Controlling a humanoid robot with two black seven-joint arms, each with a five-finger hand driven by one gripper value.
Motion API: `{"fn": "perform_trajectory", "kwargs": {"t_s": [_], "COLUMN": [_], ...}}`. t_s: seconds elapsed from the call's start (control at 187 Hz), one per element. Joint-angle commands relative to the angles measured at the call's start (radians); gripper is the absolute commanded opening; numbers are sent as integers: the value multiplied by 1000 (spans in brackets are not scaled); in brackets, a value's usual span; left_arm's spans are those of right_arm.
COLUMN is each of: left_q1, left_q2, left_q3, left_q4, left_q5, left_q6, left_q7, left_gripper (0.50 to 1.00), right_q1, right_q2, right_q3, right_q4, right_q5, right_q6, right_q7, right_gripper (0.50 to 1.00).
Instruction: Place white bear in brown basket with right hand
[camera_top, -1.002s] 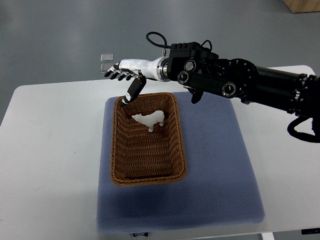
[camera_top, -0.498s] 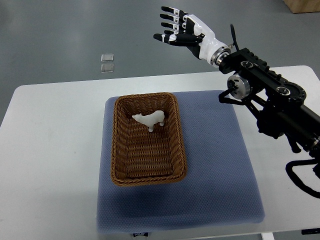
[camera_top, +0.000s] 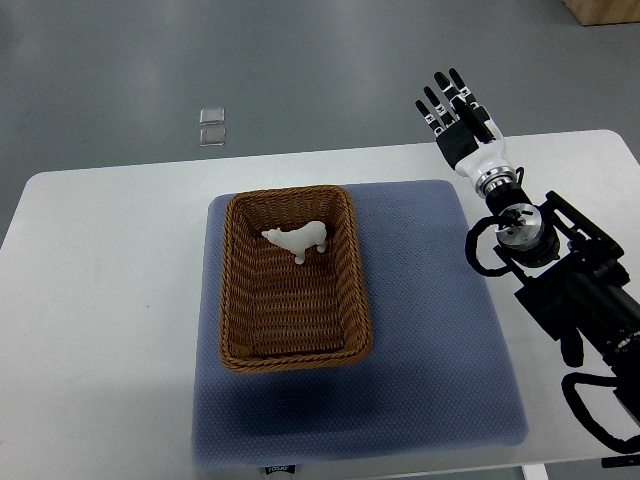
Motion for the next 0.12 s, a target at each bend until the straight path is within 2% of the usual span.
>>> {"fn": "perform_trajectory", "kwargs": {"t_s": [0.0, 0.118], "left_q1": [0, 0], "left_q2": [0, 0], "left_q3": [0, 0], "left_q4": [0, 0], "left_q5": [-1, -1], "left_q6": [0, 0], "left_q7": [0, 0], "left_gripper": [1000, 1000], "right_q1": [-17, -22], "right_q2": [0, 0], "right_q3": [0, 0], "right_q4": [-2, -2], "right_q5": [12, 12], "right_q6": [55, 68], "right_q7": [2, 3], "right_gripper": [924, 926]}}
